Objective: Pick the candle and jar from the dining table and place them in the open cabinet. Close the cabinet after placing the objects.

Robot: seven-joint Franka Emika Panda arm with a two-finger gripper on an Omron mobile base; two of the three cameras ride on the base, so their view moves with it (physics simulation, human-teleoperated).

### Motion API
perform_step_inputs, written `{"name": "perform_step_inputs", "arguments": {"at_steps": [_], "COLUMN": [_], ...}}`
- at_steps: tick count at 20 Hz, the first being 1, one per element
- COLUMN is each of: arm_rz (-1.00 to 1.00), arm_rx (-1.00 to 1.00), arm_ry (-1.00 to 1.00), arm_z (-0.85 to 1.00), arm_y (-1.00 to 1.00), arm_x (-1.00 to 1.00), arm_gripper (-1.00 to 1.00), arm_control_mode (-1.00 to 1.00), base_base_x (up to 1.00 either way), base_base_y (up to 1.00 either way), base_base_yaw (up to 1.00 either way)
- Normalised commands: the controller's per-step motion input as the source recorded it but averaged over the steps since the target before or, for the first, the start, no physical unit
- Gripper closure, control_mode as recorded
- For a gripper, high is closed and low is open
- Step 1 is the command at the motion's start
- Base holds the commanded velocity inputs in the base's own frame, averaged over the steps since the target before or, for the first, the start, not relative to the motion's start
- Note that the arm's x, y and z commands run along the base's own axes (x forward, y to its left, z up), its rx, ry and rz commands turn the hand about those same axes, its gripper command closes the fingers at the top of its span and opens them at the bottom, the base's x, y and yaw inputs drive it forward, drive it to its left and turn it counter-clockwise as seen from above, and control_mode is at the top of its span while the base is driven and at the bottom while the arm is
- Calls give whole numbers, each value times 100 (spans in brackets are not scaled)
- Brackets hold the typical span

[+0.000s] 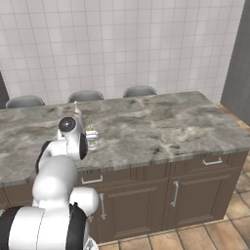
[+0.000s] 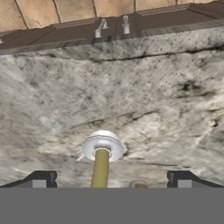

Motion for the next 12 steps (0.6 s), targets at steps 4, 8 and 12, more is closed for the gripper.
{"name": "perform_step_inputs", "arguments": {"at_steps": [4,8,12], "arm_rz": [0,0,0], "arm_rx": [0,0,0], "arm_ry": [2,1,0], "arm_z": [-25,-23,-16], "arm_y": [9,8,0], "arm_x": [30,26,25], "arm_gripper": [-100,-100,-100], "arm_control_mode": [-100,-100,-100], "base_base_x": [0,0,0], "base_base_y": [0,0,0], "base_base_yaw": [0,0,0]}}
